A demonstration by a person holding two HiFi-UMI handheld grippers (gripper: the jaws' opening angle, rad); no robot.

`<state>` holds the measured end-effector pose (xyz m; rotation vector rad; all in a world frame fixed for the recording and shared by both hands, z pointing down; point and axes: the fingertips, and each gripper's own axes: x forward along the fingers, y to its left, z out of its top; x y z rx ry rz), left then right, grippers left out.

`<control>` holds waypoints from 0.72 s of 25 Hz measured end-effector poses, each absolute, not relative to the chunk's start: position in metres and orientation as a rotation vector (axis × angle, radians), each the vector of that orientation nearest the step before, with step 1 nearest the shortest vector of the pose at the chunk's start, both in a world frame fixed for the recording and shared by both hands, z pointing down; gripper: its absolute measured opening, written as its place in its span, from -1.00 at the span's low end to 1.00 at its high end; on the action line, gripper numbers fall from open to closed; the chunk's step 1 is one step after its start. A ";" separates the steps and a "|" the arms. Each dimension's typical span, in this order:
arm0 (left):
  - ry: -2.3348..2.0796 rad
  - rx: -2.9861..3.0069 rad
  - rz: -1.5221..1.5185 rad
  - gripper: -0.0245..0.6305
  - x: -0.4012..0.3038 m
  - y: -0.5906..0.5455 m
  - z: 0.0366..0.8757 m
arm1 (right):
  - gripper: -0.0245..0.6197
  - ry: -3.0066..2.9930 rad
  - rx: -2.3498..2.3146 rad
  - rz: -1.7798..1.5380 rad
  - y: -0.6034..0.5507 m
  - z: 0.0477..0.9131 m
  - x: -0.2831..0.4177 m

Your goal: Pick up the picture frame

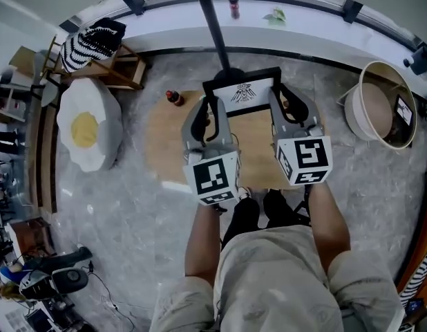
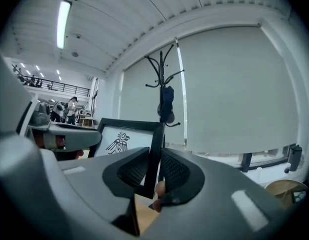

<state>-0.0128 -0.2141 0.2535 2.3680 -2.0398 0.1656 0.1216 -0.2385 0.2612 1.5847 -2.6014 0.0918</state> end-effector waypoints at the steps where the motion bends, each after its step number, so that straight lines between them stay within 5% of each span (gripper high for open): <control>1: -2.060 2.389 0.151 -0.67 -0.012 -0.214 0.239 | -0.69 -2.621 1.598 0.068 -0.238 0.248 0.123; 18: -2.335 2.538 -0.165 -0.67 -0.011 -0.170 0.070 | -0.70 -2.876 1.696 -0.376 -0.202 0.077 0.123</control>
